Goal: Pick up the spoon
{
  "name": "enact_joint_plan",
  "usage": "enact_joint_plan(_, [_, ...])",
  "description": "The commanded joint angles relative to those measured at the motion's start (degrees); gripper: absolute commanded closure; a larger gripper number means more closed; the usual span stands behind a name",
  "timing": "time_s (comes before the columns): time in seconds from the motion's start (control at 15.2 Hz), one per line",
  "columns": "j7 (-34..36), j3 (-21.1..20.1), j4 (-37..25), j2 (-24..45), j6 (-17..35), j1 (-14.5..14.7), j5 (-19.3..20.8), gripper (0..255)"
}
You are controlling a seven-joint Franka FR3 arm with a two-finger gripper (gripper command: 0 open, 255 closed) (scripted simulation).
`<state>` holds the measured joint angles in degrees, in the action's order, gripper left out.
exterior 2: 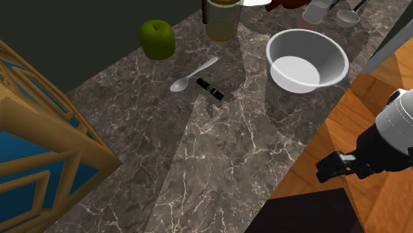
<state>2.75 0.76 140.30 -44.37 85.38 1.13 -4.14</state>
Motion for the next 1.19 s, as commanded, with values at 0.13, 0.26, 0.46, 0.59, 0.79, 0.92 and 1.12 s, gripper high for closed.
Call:
enact_joint_plan(0.13, [4.33,-2.33,-1.24,2.20,1.61,0.22,-2.54,0])
enact_joint_plan(0.26, [8.57,-4.57,-2.78,4.68,3.31,0.37,-4.82,0])
enact_joint_plan(0.46, [14.79,-7.72,-5.65,8.86,5.93,0.44,-7.66,0])
enact_joint_plan(0.59, [18.88,-9.70,-7.93,11.91,7.67,0.37,-9.14,0])
enact_joint_plan(0.79, [24.93,-12.51,-11.87,16.83,10.18,0.09,-10.73,0])
enact_joint_plan(0.92, [28.97,-14.25,-14.84,20.31,11.75,-0.16,-11.34,0])
enact_joint_plan(1.12, [35.08,-16.56,-19.81,25.82,13.89,-0.48,-11.52,0])
